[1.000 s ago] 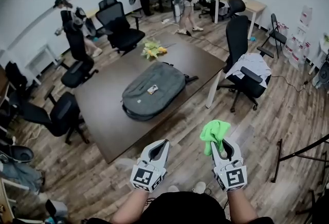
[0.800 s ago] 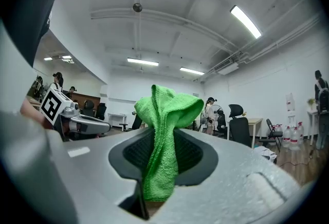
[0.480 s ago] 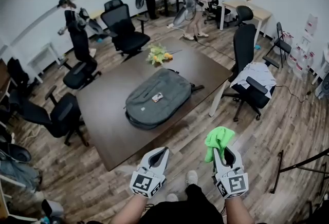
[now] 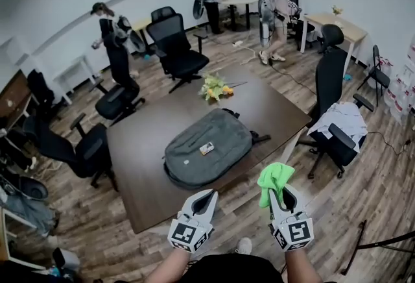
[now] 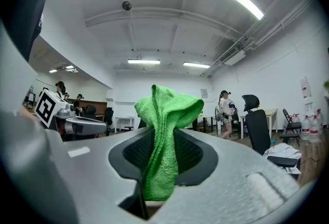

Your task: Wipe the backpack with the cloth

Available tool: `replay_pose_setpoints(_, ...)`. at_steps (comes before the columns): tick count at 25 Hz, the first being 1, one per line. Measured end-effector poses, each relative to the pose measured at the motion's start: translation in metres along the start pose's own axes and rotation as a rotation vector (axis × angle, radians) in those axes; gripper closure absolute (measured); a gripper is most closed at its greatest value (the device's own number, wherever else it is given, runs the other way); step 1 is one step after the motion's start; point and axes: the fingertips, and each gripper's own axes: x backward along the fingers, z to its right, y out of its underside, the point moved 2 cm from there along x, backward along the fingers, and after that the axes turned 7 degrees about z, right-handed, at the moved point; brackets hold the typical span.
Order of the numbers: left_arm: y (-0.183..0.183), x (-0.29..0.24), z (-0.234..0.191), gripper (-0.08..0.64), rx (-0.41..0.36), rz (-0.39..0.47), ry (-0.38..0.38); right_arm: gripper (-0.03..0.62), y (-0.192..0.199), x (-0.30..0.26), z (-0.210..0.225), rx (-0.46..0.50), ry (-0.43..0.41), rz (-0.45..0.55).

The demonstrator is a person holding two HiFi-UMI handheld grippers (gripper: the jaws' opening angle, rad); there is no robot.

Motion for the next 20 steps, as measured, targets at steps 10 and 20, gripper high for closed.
replay_pose_setpoints(10, 0.008, -0.026, -0.030, 0.543, -0.006, -0.024, -0.146, 0.489, 0.017, -0.060, 0.027, -0.031, -0.130, -0.026)
replay_pose_setpoints(20, 0.029, -0.009, -0.091, 0.543, 0.017, -0.070, -0.286, 0.488, 0.039, -0.132, -0.007, -0.068, -0.257, -0.070)
